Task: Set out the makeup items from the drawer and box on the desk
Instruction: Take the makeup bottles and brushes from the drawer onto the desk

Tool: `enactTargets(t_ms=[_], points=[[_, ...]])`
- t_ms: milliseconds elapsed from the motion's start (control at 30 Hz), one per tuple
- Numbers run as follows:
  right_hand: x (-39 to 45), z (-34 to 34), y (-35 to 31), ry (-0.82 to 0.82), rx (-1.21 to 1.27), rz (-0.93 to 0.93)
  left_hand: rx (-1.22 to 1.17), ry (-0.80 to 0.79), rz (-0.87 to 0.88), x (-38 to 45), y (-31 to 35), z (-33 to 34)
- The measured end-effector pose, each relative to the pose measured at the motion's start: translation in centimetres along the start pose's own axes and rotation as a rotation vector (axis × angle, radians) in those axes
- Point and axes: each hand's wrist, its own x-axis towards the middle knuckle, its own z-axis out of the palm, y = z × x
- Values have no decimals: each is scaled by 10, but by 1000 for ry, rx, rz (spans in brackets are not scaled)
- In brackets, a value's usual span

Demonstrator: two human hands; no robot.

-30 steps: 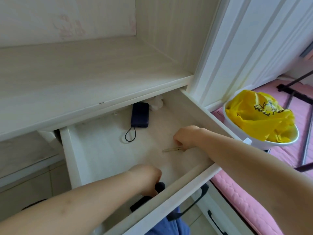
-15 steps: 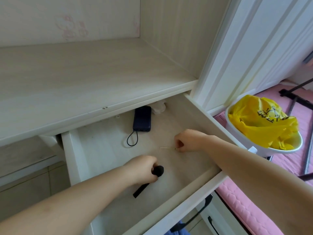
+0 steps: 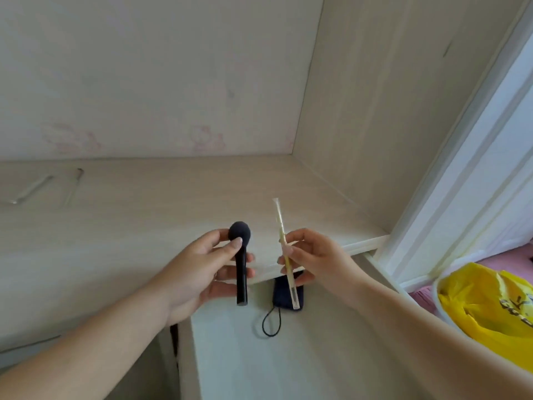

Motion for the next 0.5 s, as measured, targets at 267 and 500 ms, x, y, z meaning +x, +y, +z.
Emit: enactTargets(t_ms=[267, 500], points=[[84, 87, -44, -65, 178, 60, -98, 198, 92, 26, 49, -107], [171, 173, -63, -33, 275, 115, -165, 549, 189, 67, 67, -192]])
